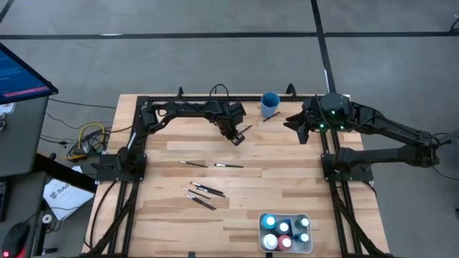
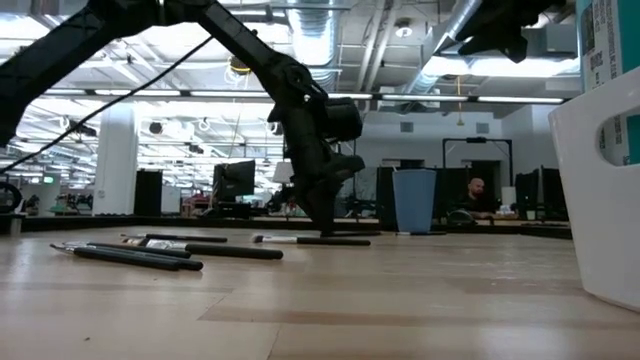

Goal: Pick & Place Paint Supplies
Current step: Put the orange paintbrush into the blue cup

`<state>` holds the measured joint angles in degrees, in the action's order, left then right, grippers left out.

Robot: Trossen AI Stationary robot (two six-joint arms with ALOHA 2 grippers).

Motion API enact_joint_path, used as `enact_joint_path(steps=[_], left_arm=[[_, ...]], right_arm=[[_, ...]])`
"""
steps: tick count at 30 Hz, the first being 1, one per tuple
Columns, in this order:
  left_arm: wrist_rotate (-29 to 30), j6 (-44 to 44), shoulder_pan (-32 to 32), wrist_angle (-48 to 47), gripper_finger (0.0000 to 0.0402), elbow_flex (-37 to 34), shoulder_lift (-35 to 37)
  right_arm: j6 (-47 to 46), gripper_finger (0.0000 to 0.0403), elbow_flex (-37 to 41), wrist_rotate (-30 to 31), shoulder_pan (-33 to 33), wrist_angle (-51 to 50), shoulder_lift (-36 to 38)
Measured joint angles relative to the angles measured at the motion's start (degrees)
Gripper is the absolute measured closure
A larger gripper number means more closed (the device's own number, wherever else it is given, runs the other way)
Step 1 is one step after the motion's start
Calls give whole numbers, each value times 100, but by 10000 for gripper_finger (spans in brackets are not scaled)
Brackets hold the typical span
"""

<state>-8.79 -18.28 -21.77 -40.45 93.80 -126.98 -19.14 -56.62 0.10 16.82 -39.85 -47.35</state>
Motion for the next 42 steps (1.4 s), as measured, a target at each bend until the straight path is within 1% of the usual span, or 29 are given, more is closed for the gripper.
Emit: enact_joint_path(steps=[6, 13, 15, 18, 21, 24, 26, 30, 32, 34, 38, 42], left_arm=[[138, -3, 148, 25, 401, -4, 22], [56, 54, 155, -34, 401, 60, 22], [-201, 297, 162, 4, 401, 182, 23], [-233, 318, 230, 33, 401, 275, 48], [-564, 443, 353, -8, 401, 264, 44], [-616, 453, 536, 25, 401, 267, 44], [-493, 342, 652, 19, 401, 267, 51], [212, -32, 779, -107, 401, 264, 223], [555, -244, 752, -85, 401, 267, 352], [737, -410, 685, -19, 401, 271, 418], [528, -499, 545, 116, 401, 269, 423], [452, -631, 552, 315, 401, 262, 314]], right_arm=[[-79, 283, 0, 13, 0, 0, 0], [-105, 283, 0, 9, -90, 0, 0], [-105, 283, 0, 9, -145, 1, 0], [-103, 283, 0, 11, -197, 2, 0], [-103, 283, 0, 12, -229, 2, 0], [-91, 283, 0, 13, -234, 2, 0], [-87, 283, 0, 13, -234, -2, 0], [-85, 283, 0, 25, -223, -158, 0], [-108, 283, 0, 148, -208, -277, -1], [-165, 283, 0, 308, -208, -399, -2], [-181, 283, 0, 444, -208, -411, 0], [-240, 283, 0, 460, -208, -471, -10]])
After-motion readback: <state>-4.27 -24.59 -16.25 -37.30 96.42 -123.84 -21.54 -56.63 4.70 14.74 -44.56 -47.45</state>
